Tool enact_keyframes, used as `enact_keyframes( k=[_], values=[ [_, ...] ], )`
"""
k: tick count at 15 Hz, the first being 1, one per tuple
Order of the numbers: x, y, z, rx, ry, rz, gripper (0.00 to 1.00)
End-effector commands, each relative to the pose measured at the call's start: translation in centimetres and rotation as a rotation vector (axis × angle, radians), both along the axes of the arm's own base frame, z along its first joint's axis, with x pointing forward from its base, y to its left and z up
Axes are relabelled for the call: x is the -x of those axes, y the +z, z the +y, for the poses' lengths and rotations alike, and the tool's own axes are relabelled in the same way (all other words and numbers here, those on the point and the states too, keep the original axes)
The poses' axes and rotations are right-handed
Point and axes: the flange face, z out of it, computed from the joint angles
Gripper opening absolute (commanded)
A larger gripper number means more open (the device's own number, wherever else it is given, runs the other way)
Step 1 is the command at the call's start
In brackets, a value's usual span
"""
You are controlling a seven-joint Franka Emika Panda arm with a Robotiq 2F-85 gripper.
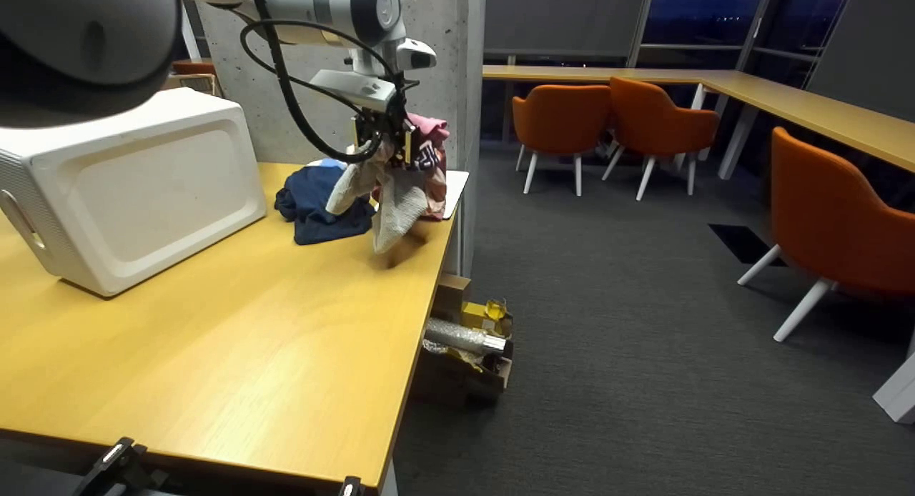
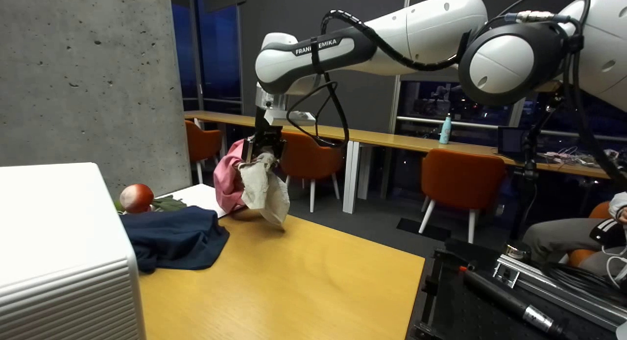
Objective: Pile the clothing, radish and towel together.
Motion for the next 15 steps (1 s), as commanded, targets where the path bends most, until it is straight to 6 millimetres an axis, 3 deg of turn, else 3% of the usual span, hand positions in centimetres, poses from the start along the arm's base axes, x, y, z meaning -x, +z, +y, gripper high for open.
enact_keyframes(
  k=[1, 9, 15],
  values=[
    [-0.7, 1.6, 2.5, -0.031, 0.066, -0.033, 0.00],
    [-1.1, 2.1, 6.5, -0.039, 0.195, -0.107, 0.00],
    [-0.9, -0.9, 8.8, -0.091, 0.350, -0.092, 0.00]
  ],
)
